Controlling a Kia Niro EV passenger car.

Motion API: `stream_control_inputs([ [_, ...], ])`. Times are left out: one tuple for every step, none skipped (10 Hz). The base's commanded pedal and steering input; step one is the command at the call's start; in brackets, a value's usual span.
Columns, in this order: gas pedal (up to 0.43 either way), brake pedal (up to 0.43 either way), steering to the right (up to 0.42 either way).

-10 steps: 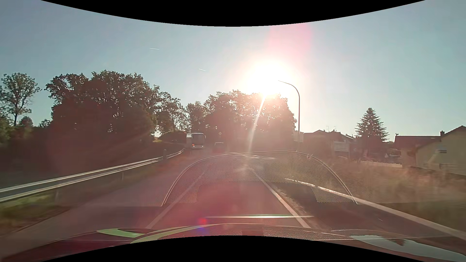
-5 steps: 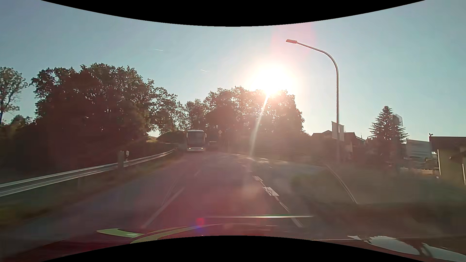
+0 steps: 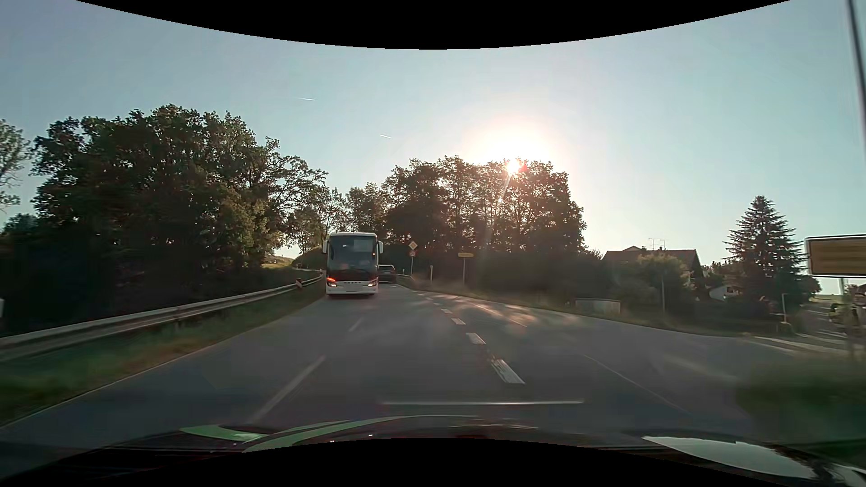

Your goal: Follow the waypoints while adhering to traffic rules and regulations

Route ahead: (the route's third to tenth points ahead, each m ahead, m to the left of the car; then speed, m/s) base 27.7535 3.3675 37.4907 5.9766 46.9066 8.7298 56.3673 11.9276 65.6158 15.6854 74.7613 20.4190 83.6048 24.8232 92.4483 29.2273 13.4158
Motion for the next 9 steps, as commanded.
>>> stream_control_inputs([
  [0.15,0.0,-0.016],
  [0.15,0.0,-0.016],
  [0.157,0.0,-0.016],
  [0.157,0.0,-0.016],
  [0.169,0.0,-0.016],
  [0.177,0.0,-0.019],
  [0.177,0.0,-0.025],
  [0.209,0.0,-0.037],
  [0.22,0.0,-0.048],
])
